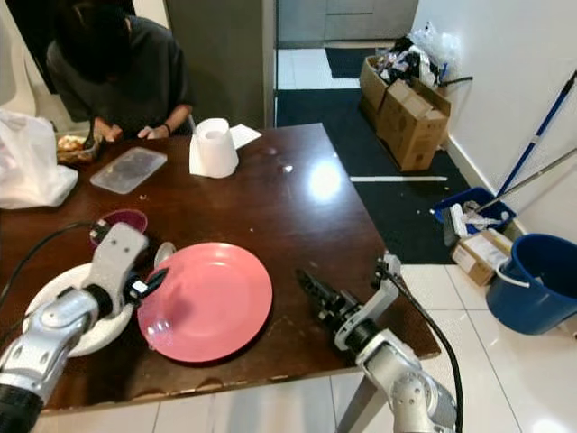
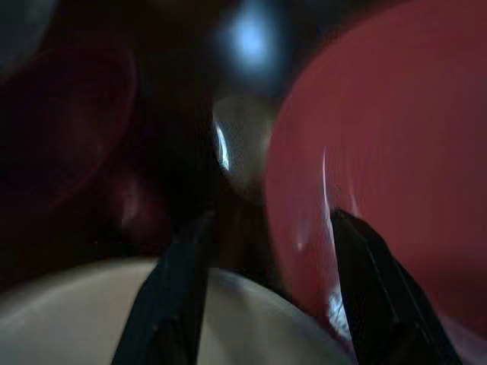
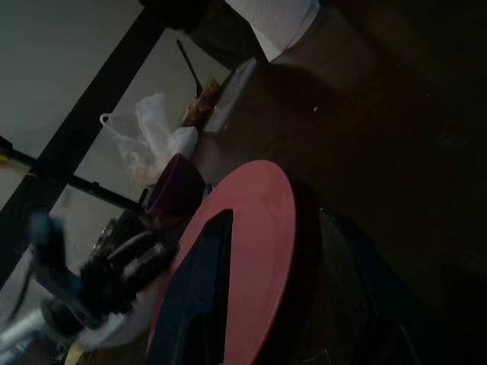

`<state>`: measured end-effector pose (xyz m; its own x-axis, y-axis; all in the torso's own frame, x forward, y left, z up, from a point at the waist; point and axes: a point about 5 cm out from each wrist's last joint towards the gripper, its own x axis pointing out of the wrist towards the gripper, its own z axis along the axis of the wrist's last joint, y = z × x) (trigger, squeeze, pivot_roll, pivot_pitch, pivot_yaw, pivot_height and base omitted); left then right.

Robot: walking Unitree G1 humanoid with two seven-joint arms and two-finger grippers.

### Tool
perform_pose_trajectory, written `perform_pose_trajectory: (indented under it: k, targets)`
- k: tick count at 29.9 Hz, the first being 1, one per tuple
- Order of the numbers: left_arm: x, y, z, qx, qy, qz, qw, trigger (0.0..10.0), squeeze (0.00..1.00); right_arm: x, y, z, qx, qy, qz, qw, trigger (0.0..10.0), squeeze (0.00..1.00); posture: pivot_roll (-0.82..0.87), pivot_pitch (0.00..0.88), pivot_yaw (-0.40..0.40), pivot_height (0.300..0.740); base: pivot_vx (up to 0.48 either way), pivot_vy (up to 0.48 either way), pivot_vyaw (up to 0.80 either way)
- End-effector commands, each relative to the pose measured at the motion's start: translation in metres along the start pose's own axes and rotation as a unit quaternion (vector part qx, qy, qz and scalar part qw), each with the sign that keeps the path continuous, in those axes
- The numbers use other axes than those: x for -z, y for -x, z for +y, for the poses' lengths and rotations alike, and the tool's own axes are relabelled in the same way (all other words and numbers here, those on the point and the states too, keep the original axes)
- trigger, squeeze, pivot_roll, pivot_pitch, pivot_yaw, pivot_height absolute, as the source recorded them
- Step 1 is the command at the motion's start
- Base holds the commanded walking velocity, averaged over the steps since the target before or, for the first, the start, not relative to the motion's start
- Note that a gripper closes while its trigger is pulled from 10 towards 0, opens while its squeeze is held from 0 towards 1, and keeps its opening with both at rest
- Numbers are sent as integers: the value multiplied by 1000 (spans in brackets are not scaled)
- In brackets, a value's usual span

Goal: Setting the table

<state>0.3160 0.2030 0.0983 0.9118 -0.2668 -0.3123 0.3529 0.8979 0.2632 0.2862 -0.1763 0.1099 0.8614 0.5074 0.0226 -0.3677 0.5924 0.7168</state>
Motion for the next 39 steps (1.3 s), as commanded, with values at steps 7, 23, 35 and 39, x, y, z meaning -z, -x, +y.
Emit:
perform_pose_trajectory:
  k: [7,23,35,39]
  targets:
    - [61,8,-42,68,42,114,990,10000,0,3,-2,3,-3,2,6,1000,10000,0,-62,0,110,740,0,0,0]
    - [18,-23,-115,187,-6,45,981,10000,0,4,-3,6,-8,4,10,1000,10000,0,-88,0,113,740,0,0,0]
    - [13,-35,-99,88,-6,28,996,10000,0,-8,9,-9,37,2,-20,999,10000,0,-93,0,111,740,0,0,0]
    - [0,-37,-89,59,41,-11,997,10000,0,-9,13,-18,65,4,-23,998,10000,0,-97,0,113,740,0,0,0]
